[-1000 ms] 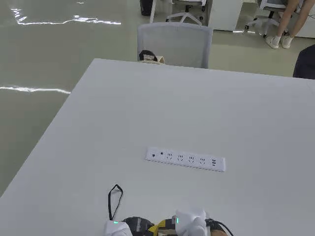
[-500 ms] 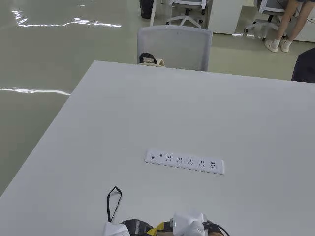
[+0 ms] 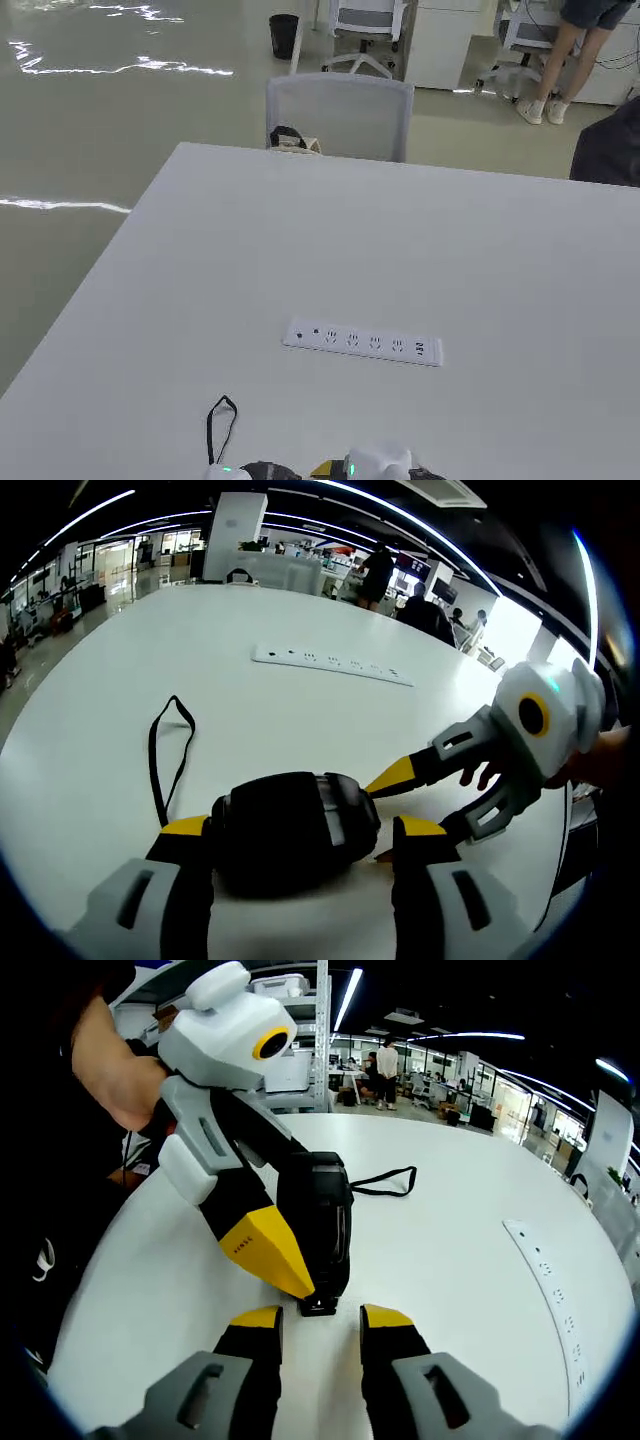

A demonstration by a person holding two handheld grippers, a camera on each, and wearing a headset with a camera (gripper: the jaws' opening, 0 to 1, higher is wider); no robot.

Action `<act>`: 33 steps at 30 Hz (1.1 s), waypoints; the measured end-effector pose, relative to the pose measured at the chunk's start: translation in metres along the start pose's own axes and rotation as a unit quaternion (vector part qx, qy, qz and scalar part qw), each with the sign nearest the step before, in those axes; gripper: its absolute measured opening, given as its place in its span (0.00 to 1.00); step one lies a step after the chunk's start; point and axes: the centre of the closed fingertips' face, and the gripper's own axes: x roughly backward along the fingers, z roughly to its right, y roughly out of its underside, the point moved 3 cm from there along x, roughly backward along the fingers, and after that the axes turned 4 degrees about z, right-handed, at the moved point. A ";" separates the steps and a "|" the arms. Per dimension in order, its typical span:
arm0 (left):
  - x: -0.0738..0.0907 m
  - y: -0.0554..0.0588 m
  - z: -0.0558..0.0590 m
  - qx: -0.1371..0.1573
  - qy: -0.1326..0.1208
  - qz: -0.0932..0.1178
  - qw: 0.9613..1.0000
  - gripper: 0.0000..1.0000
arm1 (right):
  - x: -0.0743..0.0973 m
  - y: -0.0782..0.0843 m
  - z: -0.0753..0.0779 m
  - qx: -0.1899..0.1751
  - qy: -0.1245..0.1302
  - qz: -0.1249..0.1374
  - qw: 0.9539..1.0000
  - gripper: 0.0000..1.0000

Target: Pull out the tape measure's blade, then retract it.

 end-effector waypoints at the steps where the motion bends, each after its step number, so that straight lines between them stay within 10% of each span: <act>1: 0.002 0.000 0.000 -0.008 0.003 0.000 1.000 0.72 | 0.002 0.000 0.000 -0.003 0.003 0.001 1.000 0.31; 15: 0.035 -0.008 0.004 -0.120 0.081 -0.001 0.989 0.85 | 0.039 -0.003 -0.021 -0.060 0.080 0.007 0.995 0.47; 33: 0.100 -0.023 -0.004 -0.189 0.141 0.026 0.971 0.97 | 0.119 -0.004 -0.059 -0.174 0.215 0.037 0.960 0.74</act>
